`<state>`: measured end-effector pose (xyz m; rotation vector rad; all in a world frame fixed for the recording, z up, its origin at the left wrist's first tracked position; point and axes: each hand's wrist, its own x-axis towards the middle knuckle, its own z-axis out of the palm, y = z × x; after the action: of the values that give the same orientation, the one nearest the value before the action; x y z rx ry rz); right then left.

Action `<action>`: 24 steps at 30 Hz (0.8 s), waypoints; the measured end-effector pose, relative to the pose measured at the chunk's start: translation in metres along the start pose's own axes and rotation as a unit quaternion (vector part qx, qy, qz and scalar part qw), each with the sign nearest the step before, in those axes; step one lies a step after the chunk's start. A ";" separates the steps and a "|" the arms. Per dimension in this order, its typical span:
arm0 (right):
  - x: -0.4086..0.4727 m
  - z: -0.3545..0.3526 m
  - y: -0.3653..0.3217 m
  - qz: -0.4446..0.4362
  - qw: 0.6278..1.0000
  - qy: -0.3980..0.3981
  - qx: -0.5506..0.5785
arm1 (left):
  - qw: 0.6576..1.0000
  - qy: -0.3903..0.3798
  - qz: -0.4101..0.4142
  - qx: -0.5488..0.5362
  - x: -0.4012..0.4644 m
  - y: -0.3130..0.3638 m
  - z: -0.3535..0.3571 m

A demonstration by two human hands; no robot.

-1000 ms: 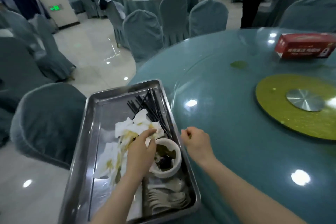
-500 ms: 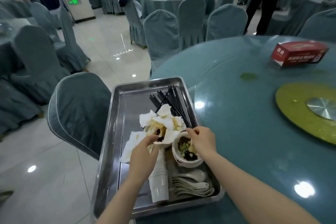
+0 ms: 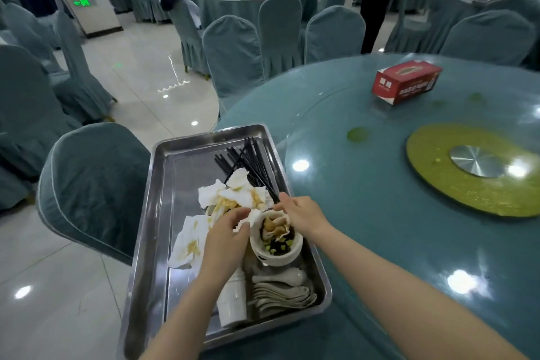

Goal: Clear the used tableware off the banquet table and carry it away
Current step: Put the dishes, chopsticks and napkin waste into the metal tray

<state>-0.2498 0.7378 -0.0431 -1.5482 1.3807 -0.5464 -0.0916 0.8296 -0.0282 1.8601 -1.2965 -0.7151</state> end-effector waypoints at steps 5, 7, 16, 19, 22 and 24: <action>-0.015 -0.055 0.022 -0.032 0.994 0.071 -0.074 | 0.999 -0.024 0.042 -0.005 0.004 0.033 0.027; -0.026 -0.078 0.045 -0.010 0.991 0.098 -0.093 | 0.998 -0.045 0.045 -0.009 0.004 0.045 0.043; -0.087 -0.191 0.159 0.097 0.973 0.181 -0.103 | 0.987 -0.137 0.084 -0.009 0.007 0.087 0.134; -0.102 -0.228 0.200 0.137 0.961 0.210 -0.117 | 0.983 -0.164 0.086 0.000 0.011 0.097 0.171; -0.109 -0.268 0.238 0.171 0.947 0.245 -0.122 | 0.978 -0.186 0.092 0.018 0.017 0.107 0.213; -0.109 -0.297 0.260 0.179 0.937 0.275 -0.119 | 0.972 -0.203 0.108 0.039 0.024 0.119 0.245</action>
<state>-0.6539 0.7590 -0.1073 -1.3238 2.1740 -0.6262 -0.3377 0.7183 -0.0699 1.6481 -1.7783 -0.9720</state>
